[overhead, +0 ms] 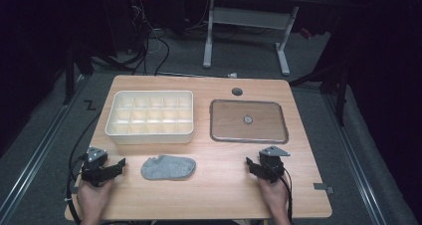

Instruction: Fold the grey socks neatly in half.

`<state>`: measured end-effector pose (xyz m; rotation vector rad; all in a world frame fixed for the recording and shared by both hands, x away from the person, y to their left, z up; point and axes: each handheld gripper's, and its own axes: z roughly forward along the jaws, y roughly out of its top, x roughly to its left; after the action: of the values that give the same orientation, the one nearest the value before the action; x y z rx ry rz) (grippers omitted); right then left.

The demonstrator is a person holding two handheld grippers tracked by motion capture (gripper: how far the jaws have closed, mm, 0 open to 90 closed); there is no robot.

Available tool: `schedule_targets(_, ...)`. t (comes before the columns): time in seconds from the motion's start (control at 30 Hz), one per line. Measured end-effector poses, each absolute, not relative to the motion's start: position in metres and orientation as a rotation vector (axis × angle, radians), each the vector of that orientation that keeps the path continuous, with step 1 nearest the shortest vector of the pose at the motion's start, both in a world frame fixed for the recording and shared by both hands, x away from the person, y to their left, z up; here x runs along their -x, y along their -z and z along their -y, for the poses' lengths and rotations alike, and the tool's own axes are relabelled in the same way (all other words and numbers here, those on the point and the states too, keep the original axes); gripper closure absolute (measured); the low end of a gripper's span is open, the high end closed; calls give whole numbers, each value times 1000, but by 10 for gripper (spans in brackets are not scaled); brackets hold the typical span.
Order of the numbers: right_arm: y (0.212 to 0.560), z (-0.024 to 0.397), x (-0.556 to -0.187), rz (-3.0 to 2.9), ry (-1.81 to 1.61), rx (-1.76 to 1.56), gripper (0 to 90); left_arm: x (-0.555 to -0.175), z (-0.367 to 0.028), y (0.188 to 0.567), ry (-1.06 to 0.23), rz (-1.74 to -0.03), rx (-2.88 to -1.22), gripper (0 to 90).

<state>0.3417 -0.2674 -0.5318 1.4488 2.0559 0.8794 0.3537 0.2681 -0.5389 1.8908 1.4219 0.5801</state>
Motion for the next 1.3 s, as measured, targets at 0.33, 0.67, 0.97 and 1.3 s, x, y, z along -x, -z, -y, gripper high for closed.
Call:
schedule_targets(0.33, 532, 266, -342, -2061, -877, -1442, 399, -353, -269, 539, -561, -1414, -1885, 272)
schedule_targets(0.67, 532, 266, -342, -2064, -877, -1440, 394, -354, -267, 539, -580, -1426, -1897, 245)
schedule_targets(0.97, 532, 266, -342, -2064, -879, -1441, 396, -354, -268, 539, -572, -1424, -1897, 241)
schedule_targets(1.3, 532, 267, -342, -2063, -880, -1442, 401, -354, -267, 539, -583, -1421, -1905, 244)
